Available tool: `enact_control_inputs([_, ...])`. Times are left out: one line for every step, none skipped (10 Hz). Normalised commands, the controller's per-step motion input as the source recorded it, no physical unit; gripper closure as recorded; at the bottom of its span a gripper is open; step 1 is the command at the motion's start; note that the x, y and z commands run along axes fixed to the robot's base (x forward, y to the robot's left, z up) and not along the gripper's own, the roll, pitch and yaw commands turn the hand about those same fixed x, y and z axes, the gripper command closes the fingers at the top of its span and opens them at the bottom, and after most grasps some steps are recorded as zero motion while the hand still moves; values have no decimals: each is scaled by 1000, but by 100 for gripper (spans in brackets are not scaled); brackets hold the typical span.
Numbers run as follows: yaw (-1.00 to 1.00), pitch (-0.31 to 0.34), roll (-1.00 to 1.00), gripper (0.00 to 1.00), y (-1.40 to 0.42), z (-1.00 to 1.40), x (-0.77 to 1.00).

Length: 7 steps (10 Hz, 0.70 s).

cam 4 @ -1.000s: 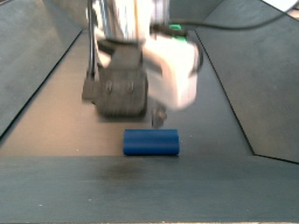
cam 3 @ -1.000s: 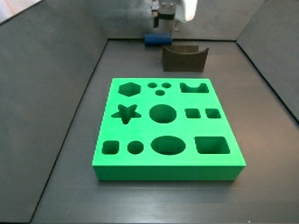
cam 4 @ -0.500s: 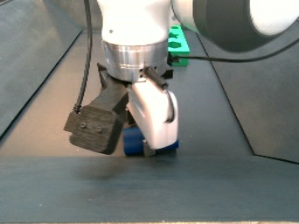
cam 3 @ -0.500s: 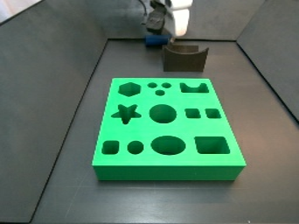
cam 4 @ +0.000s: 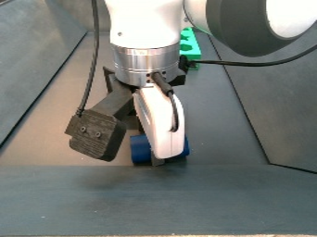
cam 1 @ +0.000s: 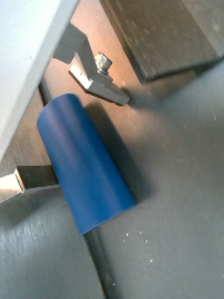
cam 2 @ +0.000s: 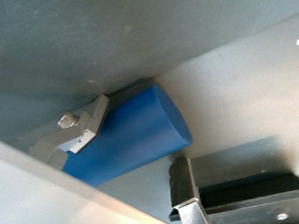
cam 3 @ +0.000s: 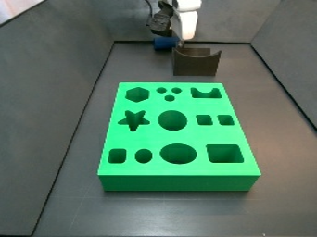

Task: Pick up the oval object. Move up. Place the oval object on the fixture. Regrasp the oval object. Move to above the board. Insert the oval object.
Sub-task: Pick up the oval object.

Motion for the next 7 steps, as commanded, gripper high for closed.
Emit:
enact_control_inputs([-749, -156, -161, 0, 11, -691, -154])
enact_control_inputs([-654, -157, -147, 0, 51, -694, -91])
enact_control_inputs([-574, -163, -193, 0, 29, -623, -29])
enact_control_inputs([-386, -186, -254, 0, -43, -469, -77])
enact_control_inputs([0, -29, 0, 0, 0, -169, 0])
enact_control_inputs([-60, -104, -89, 0, -303, -891, 143])
enact_control_inputs([-91, -136, -159, 0, -269, -766, 203])
